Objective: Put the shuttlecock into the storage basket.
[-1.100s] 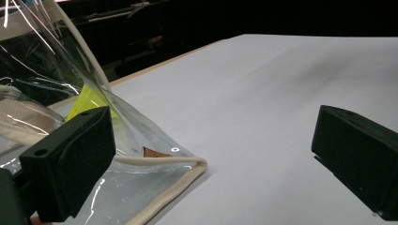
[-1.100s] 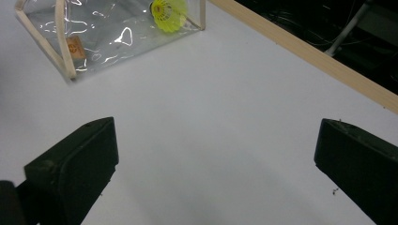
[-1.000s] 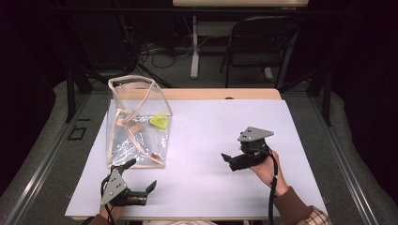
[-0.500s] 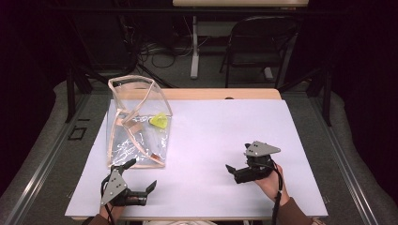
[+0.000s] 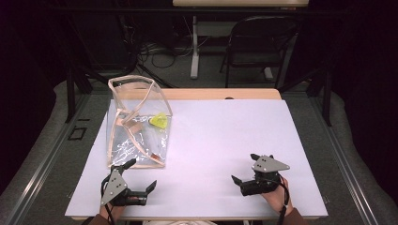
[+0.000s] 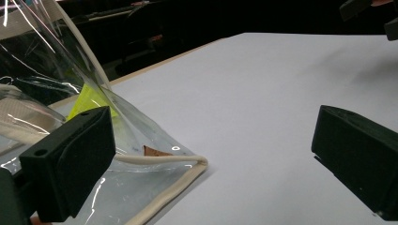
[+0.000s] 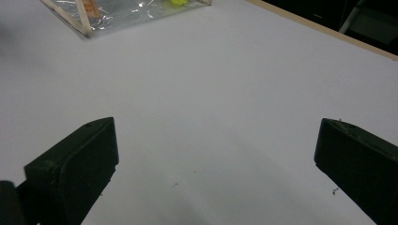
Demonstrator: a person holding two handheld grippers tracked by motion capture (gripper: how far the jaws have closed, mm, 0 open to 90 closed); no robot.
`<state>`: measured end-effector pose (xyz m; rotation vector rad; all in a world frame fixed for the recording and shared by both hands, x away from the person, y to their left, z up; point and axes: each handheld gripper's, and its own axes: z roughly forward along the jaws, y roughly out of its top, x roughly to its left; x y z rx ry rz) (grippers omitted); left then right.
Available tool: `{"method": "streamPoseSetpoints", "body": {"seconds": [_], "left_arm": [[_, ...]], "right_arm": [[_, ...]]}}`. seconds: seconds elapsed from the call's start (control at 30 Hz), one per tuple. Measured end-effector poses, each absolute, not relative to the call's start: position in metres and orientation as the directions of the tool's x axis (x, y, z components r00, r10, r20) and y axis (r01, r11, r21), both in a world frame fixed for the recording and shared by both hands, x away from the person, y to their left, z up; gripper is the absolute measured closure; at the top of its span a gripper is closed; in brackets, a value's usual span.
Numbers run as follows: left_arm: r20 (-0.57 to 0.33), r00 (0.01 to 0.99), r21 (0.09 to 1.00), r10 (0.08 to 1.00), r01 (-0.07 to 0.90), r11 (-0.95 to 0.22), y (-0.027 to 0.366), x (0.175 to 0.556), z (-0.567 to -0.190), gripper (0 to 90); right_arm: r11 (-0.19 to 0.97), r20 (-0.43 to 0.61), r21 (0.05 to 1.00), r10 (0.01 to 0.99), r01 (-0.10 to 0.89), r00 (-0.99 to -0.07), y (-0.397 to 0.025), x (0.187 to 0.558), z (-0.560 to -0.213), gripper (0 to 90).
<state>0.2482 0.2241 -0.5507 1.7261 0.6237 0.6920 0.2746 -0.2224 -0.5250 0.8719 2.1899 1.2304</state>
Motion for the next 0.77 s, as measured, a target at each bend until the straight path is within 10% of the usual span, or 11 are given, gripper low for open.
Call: {"method": "streamPoseSetpoints", "body": {"seconds": [0.77], "left_arm": [[0.141,0.683,0.967,0.716,0.061,-0.249,0.224,0.249,-0.551,0.0]], "right_arm": [[0.360,-0.167,0.918,0.734,0.169,-0.658,-0.243,0.243,-0.535,0.0]]}}
